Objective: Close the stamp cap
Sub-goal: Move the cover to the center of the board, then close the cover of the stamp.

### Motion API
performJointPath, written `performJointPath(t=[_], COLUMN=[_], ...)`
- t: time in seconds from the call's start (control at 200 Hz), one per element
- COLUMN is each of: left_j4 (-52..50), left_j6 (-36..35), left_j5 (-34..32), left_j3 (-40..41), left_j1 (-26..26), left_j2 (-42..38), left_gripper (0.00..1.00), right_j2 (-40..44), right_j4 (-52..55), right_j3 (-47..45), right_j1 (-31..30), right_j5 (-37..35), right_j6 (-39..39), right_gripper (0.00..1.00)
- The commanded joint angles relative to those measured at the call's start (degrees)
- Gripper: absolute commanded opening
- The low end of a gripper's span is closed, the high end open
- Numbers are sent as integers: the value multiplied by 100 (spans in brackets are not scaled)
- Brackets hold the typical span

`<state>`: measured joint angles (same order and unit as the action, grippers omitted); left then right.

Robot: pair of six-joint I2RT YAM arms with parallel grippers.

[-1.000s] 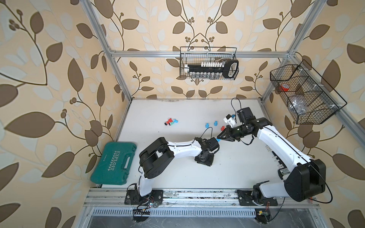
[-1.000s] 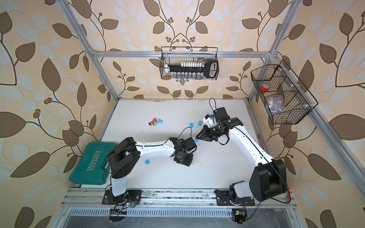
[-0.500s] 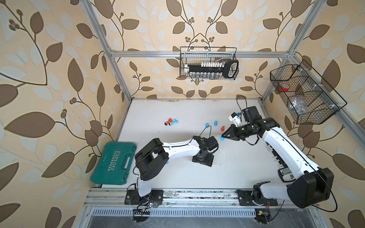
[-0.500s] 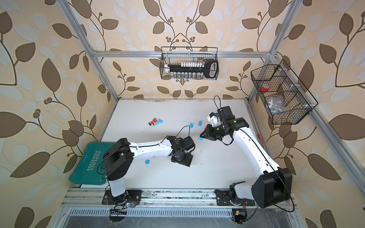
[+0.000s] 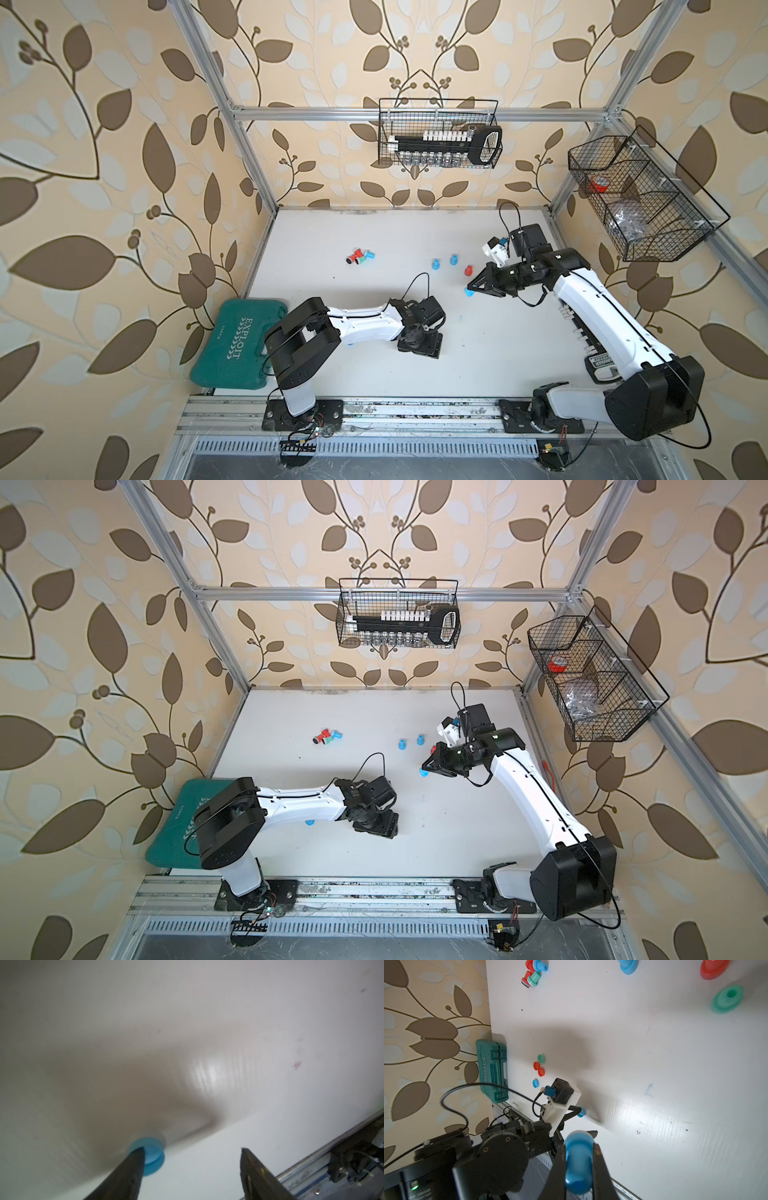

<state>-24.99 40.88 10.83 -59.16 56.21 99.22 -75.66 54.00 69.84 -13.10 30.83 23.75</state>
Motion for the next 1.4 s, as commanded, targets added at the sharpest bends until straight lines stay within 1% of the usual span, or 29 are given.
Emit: performJointPath(t=[0.0, 0.04, 0.07, 0.125, 0.175, 0.31, 0.42, 0.485, 0.575, 0.62, 0.665, 0.685, 0.825, 0.885, 0.96, 1.04, 1.155, 1.23, 1.395], left_j4=[-700, -1023, -1068, -1079, -1187, -1263, -1302, -1303, -1126, -1068, -1065, -1096, -1418, -1552, -1683, -1795, -1869, -1897, -1980], left_j6=[-301, -525, -577, -556, -570, -545, -490, -467, -358, -295, -266, -261, -204, -136, -86, -4, 120, 163, 156], left_j5=[144, -438, -642, -666, -575, -471, -631, -634, -368, -258, -193, -174, -125, -90, -20, 62, 105, 108, 96], left_j3=[-576, -955, -1069, -1116, -1158, -1152, -1098, -1017, -611, -342, -78, 35, 681, 946, 1175, 1357, 1582, 1676, 1832], left_j1=[-103, 169, 256, 176, 73, 59, 40, -69, -521, -813, -1142, -1282, -2307, -2735, -3129, -3374, -3517, -3568, -3643], left_j2=[376, 167, 6, -141, -129, -242, -506, -700, -1124, -1385, -1615, -1862, -2782, -3143, -3479, -3656, -3795, -3894, -4132], left_gripper=[66, 71, 75, 76, 75, 74, 75, 75, 76, 76, 76, 76, 76, 77, 77, 77, 77, 77, 77], right_j2=[121, 170, 211, 245, 204, 196, 171, 140, 70, 41, 1, -35, -374, -615, -1023, -1522, -2234, -2570, -2949], right_j4=[120, 126, 85, -33, -23, -8, 49, 19, -32, -41, -39, -47, -257, -343, -405, -473, -338, -181, -123], right_j3=[-15, -33, -90, -196, -221, -186, -135, -154, -265, -315, -361, -381, -560, -551, -412, -147, 443, 779, 1065], right_j1=[11, 17, 11, 12, 10, 11, 10, 2, -134, -328, -655, -811, -1901, -2362, -2777, -3142, -3444, -3526, -3569], right_j5=[-17, -42, -74, -89, -39, -20, -52, -3, -54, -286, -616, -734, -1334, -1629, -1900, -2038, -2307, -2501, -2721], right_j6=[-1, -10, -5, 24, 33, 9, -37, -24, -2, 11, 15, 32, 448, 606, 741, 789, 711, 650, 563], right_gripper=[7, 7, 7, 7, 7, 7, 7, 7, 7, 7, 7, 7, 6, 6, 6, 5, 5, 4, 3])
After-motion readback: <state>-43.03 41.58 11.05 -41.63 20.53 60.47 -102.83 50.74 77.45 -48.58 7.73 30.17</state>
